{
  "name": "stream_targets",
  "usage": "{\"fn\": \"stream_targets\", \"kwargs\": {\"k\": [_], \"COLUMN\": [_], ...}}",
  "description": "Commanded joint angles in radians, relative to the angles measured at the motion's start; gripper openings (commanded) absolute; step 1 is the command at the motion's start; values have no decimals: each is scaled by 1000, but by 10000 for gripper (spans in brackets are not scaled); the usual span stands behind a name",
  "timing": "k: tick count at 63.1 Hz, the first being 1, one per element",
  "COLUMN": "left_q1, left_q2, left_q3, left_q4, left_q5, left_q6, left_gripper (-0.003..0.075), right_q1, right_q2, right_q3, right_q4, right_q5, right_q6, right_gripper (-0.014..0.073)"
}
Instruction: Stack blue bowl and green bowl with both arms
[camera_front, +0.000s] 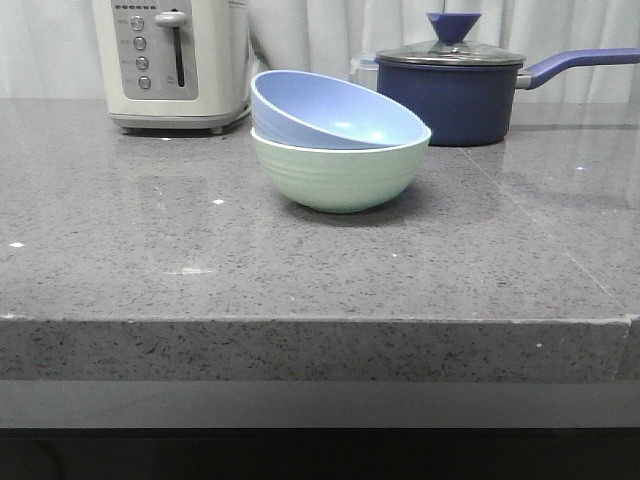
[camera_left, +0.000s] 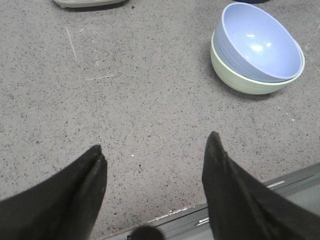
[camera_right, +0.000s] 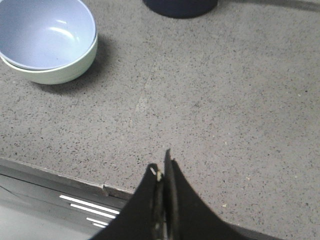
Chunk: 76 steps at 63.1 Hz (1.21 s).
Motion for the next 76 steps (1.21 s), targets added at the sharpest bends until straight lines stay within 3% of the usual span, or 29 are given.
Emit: {"fn": "stream_targets", "kwargs": {"k": [1, 6, 10, 19, 24, 51, 60, 65, 76], "left_q1": [-5, -5, -5, -5, -5, 2, 135, 236, 408], "left_q2": [-1, -1, -1, -1, -1, -9, -94, -177, -423], "left_q3": [-27, -27, -27, -27, -27, -12, 112, 234, 539], "left_q4": [27, 39, 47, 62, 62, 60, 37, -39, -266], "left_q5": [-80, -80, -80, -78, -80, -89, -221, -369, -709], "left_q6": [-3, -3, -1, -1, -1, -1, -1, 2, 202], "left_gripper": [421, 415, 365, 91, -20, -20, -20, -20, -19], "right_q1": [-6, -6, -6, -6, -6, -6, -6, -6, -6], "right_q2": [-32, -42, -42, -42, -42, -42, -42, -42, -42], "right_q3": [0, 6, 6, 6, 6, 6, 6, 6, 6], "right_q4": [6, 6, 6, 6, 6, 6, 7, 7, 7], "right_q5": [-88, -91, -95, -92, -92, -92, -92, -92, -92], "right_q6": [3, 3, 3, 3, 3, 3, 3, 3, 3], "right_gripper": [-53, -53, -53, -53, -53, -53, -53, -53, -53]}}
